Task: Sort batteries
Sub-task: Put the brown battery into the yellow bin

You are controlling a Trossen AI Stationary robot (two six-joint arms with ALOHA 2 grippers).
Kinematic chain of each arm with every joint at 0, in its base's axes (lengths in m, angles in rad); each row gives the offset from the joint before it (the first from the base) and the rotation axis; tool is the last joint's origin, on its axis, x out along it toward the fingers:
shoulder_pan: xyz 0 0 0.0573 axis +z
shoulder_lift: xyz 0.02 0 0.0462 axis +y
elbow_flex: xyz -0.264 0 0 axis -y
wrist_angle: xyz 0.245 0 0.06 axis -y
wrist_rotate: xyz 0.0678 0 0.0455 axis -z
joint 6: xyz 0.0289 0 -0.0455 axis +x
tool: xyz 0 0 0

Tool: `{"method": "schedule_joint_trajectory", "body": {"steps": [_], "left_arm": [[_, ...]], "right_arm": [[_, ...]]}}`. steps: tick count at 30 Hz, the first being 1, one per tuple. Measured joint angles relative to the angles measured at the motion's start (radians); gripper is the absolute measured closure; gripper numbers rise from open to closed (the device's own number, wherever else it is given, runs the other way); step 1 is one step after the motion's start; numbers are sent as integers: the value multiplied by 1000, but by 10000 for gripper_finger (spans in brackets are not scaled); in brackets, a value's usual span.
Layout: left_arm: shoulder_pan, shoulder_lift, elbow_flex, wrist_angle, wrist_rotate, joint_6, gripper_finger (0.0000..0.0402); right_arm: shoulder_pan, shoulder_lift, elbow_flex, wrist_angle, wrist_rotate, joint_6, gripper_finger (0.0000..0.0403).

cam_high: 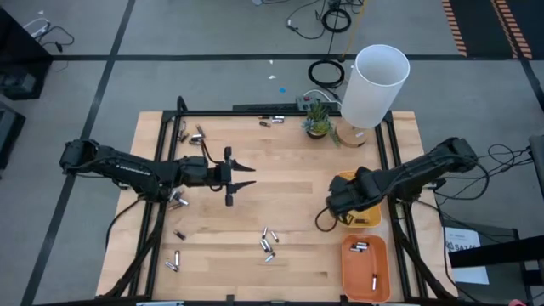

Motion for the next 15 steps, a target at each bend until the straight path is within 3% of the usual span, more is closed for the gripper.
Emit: {"method": "schedule_joint_trajectory", "body": {"steps": [7, 12, 15], "left_arm": [[23, 17, -12, -79, -5, 36, 227], [131, 61, -12, 86, -31, 105, 227], [202, 90, -12, 116, 5, 101, 227]], "right_arm": [[-73, -53, -103, 16, -44, -18, 381], [-115, -56, -131, 18, -45, -45, 381], [-135, -56, -133, 20, -46, -46, 372]]}}
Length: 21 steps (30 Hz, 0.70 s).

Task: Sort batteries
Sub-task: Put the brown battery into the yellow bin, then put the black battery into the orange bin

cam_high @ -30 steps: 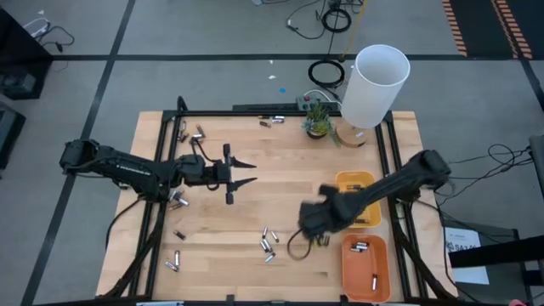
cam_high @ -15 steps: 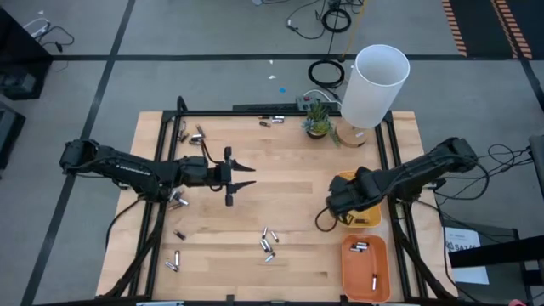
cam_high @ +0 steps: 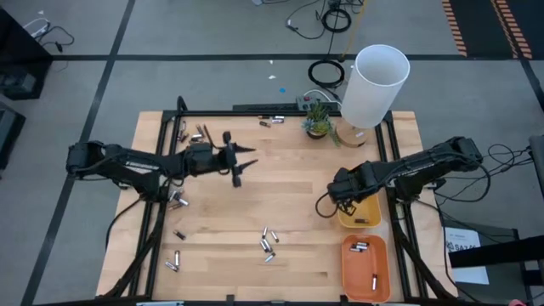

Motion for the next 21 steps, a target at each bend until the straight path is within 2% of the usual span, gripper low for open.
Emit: {"method": "schedule_joint_trajectory", "body": {"steps": [7, 11, 14, 18, 21], "left_arm": [[88, 6, 0, -66, 44, -21, 227], [103, -61, 0, -116, 45, -10, 227], [106, -142, 0, -177, 47, 8, 227], [106, -258, 0, -294, 47, 4, 227], [106, -309, 0, -404, 47, -32, 227]], "right_arm": [[-36, 0, 0, -3, -32, 16, 285], [-56, 0, 12, -14, -101, 8, 249], [-56, 0, 57, -23, -111, 50, 238], [-20, 0, 150, -15, 7, 65, 240], [28, 0, 215, 46, 185, 18, 246]]}}
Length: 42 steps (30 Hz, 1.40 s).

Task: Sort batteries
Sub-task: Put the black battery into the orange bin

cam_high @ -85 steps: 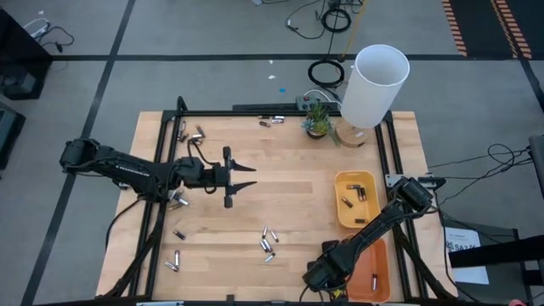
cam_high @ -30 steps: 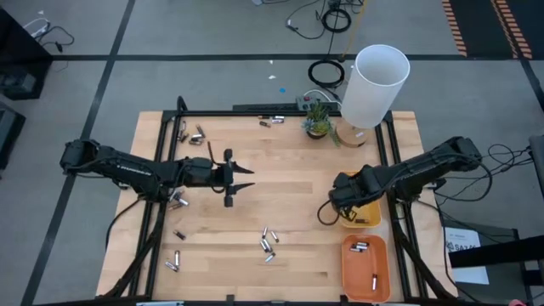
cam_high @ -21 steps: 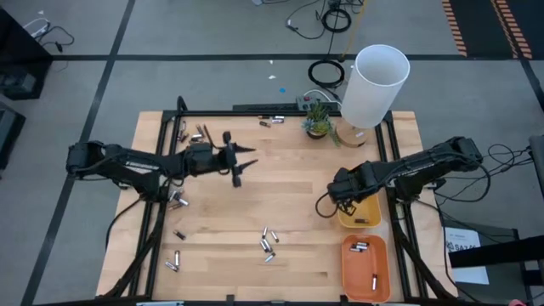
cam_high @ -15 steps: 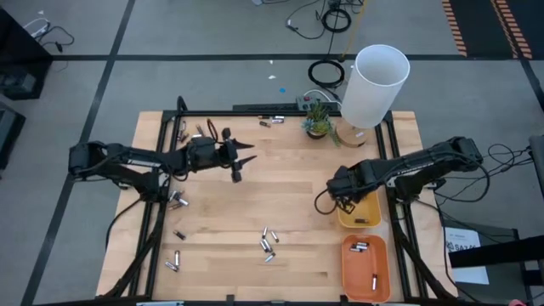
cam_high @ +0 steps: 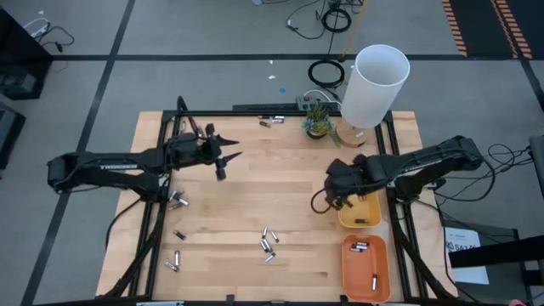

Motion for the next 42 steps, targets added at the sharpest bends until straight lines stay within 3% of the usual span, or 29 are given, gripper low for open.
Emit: {"method": "schedule_joint_trajectory", "body": {"steps": [4, 6, 8, 11, 14, 18, 21, 26, 36, 42], "left_arm": [[0, 14, 0, -128, 20, -116, 227], [0, 50, 0, -164, 123, -149, 227], [-17, 91, 0, -177, 302, -148, 227], [-67, 159, 0, -147, 500, -131, 227], [-132, 215, 0, -109, 507, -90, 227], [-239, 305, 0, -14, 501, -21, 227], [-331, 381, 1, 72, 493, 48, 227], [-442, 513, 69, 95, 396, 180, 227], [-493, 780, 477, -388, 403, 403, 227], [-495, 896, 555, -421, 390, 566, 227]], "right_arm": [[65, -1, -6, 280, 353, -203, 250], [77, -1, -60, 506, 437, -356, 250], [75, 0, -138, 764, 390, -511, 250], [64, 5, -275, 1088, 159, -679, 250], [61, 25, -390, 1345, -33, -736, 250], [62, 91, -477, 1606, -138, -740, 250], [75, 158, -478, 1662, -187, -740, 250], [108, 222, -431, 1668, -167, -747, 250], [166, 202, -376, 1624, -117, -771, 250], [201, 175, -376, 1507, -20, -792, 250]]}}
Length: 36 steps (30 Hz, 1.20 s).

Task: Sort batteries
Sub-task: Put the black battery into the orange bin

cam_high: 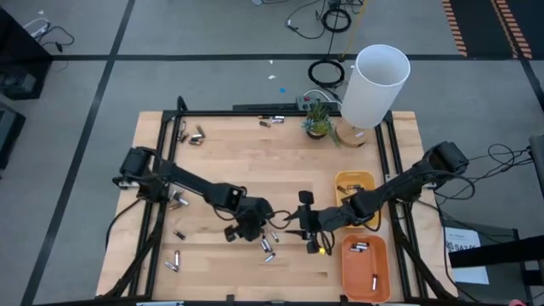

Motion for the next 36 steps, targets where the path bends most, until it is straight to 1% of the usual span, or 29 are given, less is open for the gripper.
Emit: {"method": "schedule_joint_trajectory", "body": {"steps": [5, 7, 9, 11, 13, 16, 20, 24, 26, 29, 36], "left_arm": [[-3, 58, 64, -9, -6, 4, 227], [-3, 67, 89, -44, -3, 4, 227], [-3, 76, 114, -44, -4, 18, 227], [-3, 76, 131, -110, -4, 26, 227], [2, 77, 149, -111, -3, 28, 227], [5, 76, 174, -147, 40, 14, 227], [2, 86, 195, -143, 78, -22, 227], [-11, 121, 208, -156, 82, -33, 227], [-21, 145, 217, -155, 82, -38, 227], [-35, 171, 233, -158, 81, -52, 227], [-48, 172, 239, -153, 80, -69, 227]], "right_arm": [[-2, -15, -1, -74, 6, -3, 250], [-3, -17, 0, -92, 9, 7, 250], [-3, -21, -1, -111, 22, 15, 250], [-3, -22, 1, -117, 27, 19, 250], [-3, -22, -1, -134, 27, 21, 250], [-2, -22, 0, -151, 27, 52, 250], [-2, -20, 0, -178, 33, 80, 250], [-2, -20, 0, -194, 115, 82, 250], [-3, -20, 0, -209, 134, 83, 250], [-3, -20, 0, -213, 135, 96, 250], [-1, -20, 0, -213, 134, 132, 250]]}}
